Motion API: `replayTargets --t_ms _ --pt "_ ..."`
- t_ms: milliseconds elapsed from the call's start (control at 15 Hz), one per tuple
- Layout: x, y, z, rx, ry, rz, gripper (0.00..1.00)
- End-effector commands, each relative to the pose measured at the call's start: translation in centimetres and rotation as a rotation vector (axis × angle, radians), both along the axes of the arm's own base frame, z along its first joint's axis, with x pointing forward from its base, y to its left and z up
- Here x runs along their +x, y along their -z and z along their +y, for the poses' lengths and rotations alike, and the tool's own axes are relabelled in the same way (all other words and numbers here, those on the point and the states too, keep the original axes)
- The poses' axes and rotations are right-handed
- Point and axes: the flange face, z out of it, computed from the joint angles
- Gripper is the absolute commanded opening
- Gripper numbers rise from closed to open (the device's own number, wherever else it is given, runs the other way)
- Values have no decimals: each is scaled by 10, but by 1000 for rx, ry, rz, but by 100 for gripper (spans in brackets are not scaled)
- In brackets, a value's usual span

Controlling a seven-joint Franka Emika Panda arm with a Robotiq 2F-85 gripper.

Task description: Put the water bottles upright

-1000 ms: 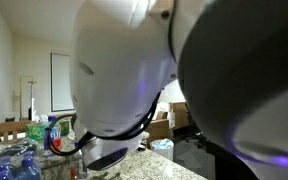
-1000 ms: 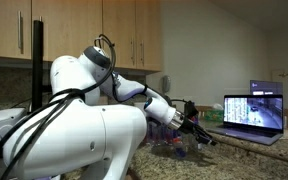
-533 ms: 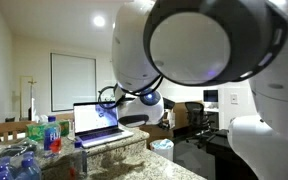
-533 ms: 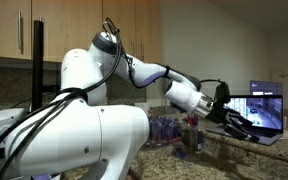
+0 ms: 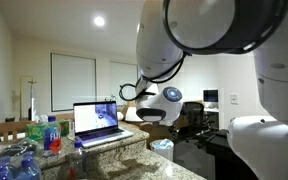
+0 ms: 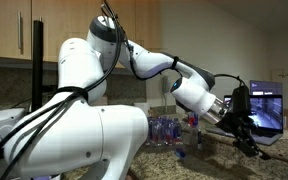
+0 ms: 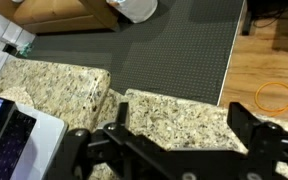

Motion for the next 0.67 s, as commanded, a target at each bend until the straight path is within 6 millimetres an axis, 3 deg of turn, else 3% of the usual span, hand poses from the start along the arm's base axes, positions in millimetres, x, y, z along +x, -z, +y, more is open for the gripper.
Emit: replayTargets --t_ms 0,333,600 --pt "-15 26 -3 132 -70 -97 100" --pt "-7 48 13 262 -224 -210 100" --pt "15 52 44 318 -394 -246 100"
